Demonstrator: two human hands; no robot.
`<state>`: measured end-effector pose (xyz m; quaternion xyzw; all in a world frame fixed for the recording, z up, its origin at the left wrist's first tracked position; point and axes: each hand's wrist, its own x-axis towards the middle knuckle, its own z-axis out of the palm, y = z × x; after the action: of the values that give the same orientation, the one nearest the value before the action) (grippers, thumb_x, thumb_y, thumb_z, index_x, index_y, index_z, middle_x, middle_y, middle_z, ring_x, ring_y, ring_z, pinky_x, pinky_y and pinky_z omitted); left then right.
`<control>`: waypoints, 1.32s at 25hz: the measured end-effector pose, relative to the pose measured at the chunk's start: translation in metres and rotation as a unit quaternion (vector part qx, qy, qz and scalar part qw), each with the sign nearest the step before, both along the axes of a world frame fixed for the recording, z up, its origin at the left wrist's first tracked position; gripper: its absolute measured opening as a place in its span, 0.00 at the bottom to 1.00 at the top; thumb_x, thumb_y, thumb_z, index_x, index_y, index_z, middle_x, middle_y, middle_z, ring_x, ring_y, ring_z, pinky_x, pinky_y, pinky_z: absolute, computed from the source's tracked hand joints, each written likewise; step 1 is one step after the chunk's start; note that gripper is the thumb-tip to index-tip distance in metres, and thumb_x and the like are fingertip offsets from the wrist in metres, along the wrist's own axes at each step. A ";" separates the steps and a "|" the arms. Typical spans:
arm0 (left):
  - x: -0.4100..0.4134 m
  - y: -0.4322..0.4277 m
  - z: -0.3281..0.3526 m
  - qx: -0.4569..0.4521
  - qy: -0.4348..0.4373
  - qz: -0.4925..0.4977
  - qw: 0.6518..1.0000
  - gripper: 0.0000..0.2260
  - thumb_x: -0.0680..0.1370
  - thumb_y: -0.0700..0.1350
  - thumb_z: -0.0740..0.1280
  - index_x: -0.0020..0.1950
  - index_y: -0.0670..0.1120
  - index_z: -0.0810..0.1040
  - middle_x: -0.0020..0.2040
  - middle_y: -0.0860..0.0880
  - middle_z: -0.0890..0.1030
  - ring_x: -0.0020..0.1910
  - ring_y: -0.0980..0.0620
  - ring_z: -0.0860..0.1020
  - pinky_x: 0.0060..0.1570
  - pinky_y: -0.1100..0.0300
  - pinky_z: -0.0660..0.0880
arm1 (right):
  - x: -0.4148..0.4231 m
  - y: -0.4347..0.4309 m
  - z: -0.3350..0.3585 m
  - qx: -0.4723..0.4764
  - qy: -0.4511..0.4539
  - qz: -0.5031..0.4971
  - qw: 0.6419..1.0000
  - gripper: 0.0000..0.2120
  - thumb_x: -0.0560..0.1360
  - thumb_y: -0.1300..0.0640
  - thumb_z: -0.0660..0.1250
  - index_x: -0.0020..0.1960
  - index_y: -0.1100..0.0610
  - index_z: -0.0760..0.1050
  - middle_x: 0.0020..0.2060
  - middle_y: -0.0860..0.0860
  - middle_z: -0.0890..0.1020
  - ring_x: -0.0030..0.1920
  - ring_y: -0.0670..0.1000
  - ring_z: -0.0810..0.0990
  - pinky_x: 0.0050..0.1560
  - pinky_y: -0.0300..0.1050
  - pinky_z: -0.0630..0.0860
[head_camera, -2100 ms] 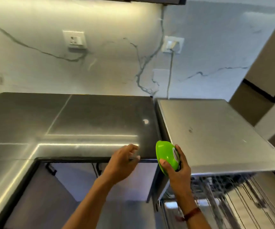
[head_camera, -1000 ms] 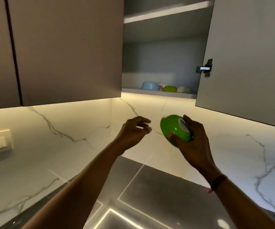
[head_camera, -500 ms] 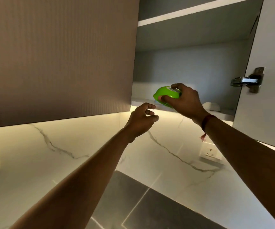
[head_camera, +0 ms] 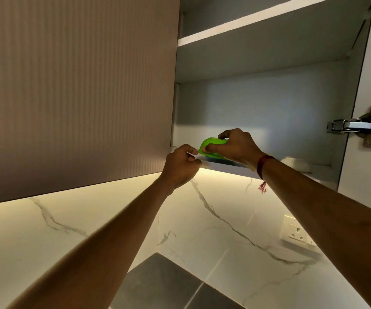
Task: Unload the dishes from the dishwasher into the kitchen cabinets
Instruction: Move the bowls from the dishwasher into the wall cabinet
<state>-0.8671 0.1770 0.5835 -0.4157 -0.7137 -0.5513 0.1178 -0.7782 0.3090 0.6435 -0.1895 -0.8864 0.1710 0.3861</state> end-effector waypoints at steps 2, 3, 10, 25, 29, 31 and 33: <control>-0.005 0.004 -0.001 0.003 -0.005 0.003 1.000 0.13 0.76 0.40 0.69 0.60 0.43 0.76 0.46 0.49 0.78 0.48 0.53 0.75 0.52 0.62 0.71 | -0.001 0.002 -0.002 0.011 -0.020 -0.009 1.000 0.33 0.69 0.41 0.73 0.65 0.61 0.74 0.61 0.56 0.78 0.60 0.55 0.76 0.59 0.46 0.74; -0.007 0.005 -0.002 0.005 0.000 0.006 1.000 0.14 0.76 0.39 0.68 0.61 0.43 0.75 0.45 0.49 0.78 0.47 0.53 0.75 0.53 0.61 0.72 | -0.003 0.002 -0.004 0.017 -0.027 -0.012 0.999 0.34 0.69 0.40 0.73 0.67 0.60 0.73 0.63 0.56 0.77 0.62 0.55 0.75 0.59 0.45 0.73; -0.023 0.016 -0.016 -0.009 0.087 0.011 0.996 0.18 0.75 0.41 0.69 0.65 0.43 0.75 0.61 0.43 0.77 0.59 0.46 0.76 0.59 0.58 0.71 | -0.009 0.001 -0.013 0.045 -0.050 -0.036 0.997 0.34 0.71 0.39 0.71 0.68 0.60 0.72 0.64 0.56 0.77 0.63 0.56 0.74 0.60 0.45 0.71; -0.021 0.022 -0.027 -0.075 0.156 0.065 0.983 0.28 0.76 0.44 0.67 0.75 0.44 0.64 0.73 0.45 0.66 0.72 0.45 0.61 0.67 0.50 0.65 | -0.017 0.014 -0.019 0.137 -0.143 -0.048 0.979 0.29 0.76 0.38 0.62 0.65 0.61 0.70 0.58 0.61 0.77 0.61 0.60 0.71 0.60 0.54 0.70; -0.022 0.023 -0.028 -0.085 0.157 0.059 0.982 0.30 0.77 0.45 0.67 0.77 0.45 0.60 0.76 0.45 0.62 0.75 0.45 0.58 0.70 0.49 0.62 | -0.017 0.015 -0.020 0.157 -0.148 -0.051 0.975 0.34 0.77 0.39 0.62 0.72 0.62 0.63 0.66 0.62 0.71 0.69 0.61 0.64 0.68 0.55 0.65; -0.021 0.023 -0.028 -0.088 0.158 0.058 0.982 0.31 0.77 0.45 0.67 0.77 0.46 0.58 0.76 0.45 0.60 0.76 0.45 0.57 0.71 0.48 0.60 | -0.016 0.014 -0.022 0.169 -0.141 -0.052 0.974 0.35 0.77 0.39 0.62 0.74 0.62 0.60 0.68 0.62 0.68 0.71 0.62 0.61 0.70 0.56 0.63; -0.021 0.024 -0.027 -0.092 0.159 0.060 0.981 0.31 0.78 0.46 0.67 0.78 0.46 0.57 0.77 0.45 0.58 0.76 0.45 0.55 0.71 0.48 0.59 | -0.016 0.015 -0.023 0.182 -0.137 -0.057 0.972 0.37 0.77 0.39 0.61 0.75 0.61 0.57 0.70 0.62 0.66 0.73 0.63 0.58 0.72 0.58 0.61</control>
<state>-0.8876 0.2007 0.5561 -0.4633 -0.7575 -0.4018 0.2239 -0.7945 0.3235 0.6206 -0.1882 -0.9346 -0.0431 0.2987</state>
